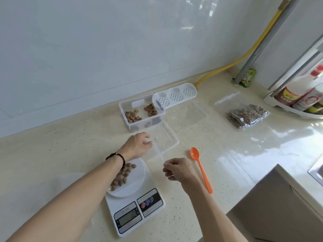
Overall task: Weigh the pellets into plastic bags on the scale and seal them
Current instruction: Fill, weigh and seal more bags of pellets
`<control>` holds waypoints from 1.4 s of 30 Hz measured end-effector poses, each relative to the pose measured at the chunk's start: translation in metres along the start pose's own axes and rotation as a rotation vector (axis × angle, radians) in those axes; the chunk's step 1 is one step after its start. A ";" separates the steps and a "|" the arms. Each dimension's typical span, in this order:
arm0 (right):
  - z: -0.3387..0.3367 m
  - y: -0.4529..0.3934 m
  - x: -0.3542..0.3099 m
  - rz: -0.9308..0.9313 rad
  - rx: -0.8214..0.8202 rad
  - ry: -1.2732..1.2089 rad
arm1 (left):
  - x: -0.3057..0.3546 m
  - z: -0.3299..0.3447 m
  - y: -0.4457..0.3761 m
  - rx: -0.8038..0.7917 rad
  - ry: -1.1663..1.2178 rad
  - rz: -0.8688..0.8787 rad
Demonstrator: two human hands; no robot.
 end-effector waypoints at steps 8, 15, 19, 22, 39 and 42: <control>0.010 0.005 -0.052 -0.142 -0.063 -0.299 | 0.026 -0.060 0.032 0.236 0.249 0.148; 0.015 0.020 -0.104 -0.339 -0.117 -0.255 | 0.048 -0.099 0.077 0.304 0.525 0.231; 0.010 0.036 -0.137 -0.517 -0.031 -0.186 | 0.055 -0.113 0.093 0.307 0.603 0.272; 0.005 0.047 -0.158 -0.605 0.069 -0.119 | 0.059 -0.121 0.103 0.295 0.589 0.273; 0.011 0.076 -0.191 -0.745 0.165 0.024 | 0.075 -0.129 0.127 0.367 0.705 0.393; 0.008 0.077 -0.191 -0.743 0.203 0.005 | 0.077 -0.129 0.128 0.320 0.747 0.409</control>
Point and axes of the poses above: each hand's wrist, its own y-axis away from the middle knuckle, its own z-axis out of the palm, x = y × z, the point moved 6 cm from there along -y, towards the middle knuckle, and after that the axes turned 9 degrees about -x, right-handed, at the moved point
